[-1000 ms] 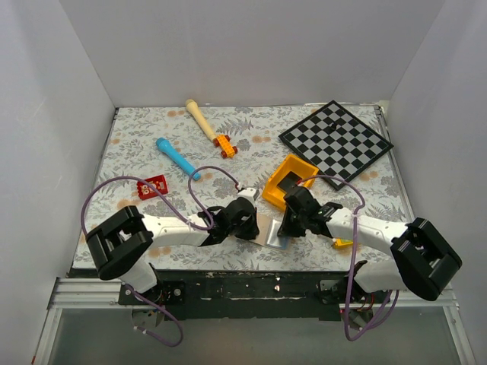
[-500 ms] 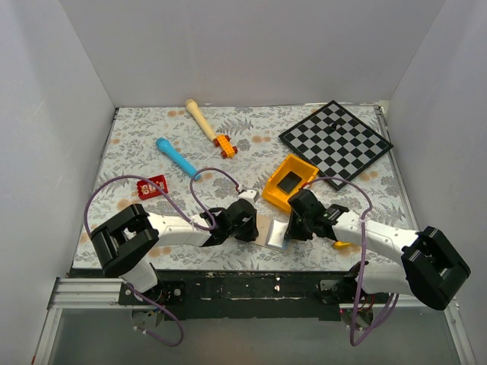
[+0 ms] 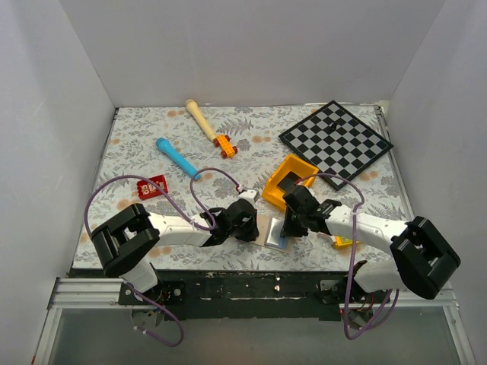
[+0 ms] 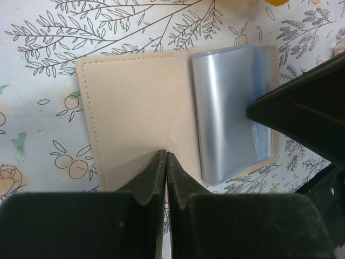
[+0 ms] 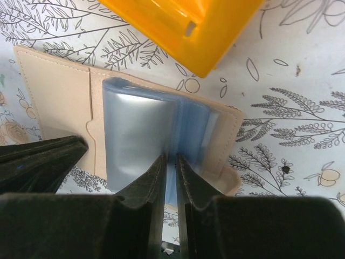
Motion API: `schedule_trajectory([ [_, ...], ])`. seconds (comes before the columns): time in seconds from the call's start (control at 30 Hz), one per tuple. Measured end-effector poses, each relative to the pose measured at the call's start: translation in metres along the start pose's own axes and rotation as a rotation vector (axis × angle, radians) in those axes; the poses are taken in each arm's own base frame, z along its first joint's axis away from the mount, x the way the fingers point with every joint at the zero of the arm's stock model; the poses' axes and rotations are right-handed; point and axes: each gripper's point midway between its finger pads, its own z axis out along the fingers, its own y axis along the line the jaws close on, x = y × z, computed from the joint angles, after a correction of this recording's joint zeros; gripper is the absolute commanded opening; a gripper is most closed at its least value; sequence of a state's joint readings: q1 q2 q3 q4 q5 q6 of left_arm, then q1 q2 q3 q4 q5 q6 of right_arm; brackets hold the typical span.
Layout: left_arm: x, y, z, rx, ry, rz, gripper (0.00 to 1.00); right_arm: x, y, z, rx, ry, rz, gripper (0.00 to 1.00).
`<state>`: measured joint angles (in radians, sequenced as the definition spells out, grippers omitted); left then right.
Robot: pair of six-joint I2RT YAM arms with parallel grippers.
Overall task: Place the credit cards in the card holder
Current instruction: Open the card holder at the center of the board.
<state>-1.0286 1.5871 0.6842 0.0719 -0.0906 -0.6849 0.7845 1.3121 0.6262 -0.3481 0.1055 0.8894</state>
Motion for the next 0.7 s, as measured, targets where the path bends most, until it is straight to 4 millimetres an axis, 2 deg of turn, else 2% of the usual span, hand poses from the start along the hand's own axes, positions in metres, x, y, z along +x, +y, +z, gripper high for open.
schedule_trajectory([
  [0.7,0.001,-0.002,0.001,0.015,0.007,-0.003,0.0,0.0,0.04,0.015,-0.166,0.058,-0.04,0.21],
])
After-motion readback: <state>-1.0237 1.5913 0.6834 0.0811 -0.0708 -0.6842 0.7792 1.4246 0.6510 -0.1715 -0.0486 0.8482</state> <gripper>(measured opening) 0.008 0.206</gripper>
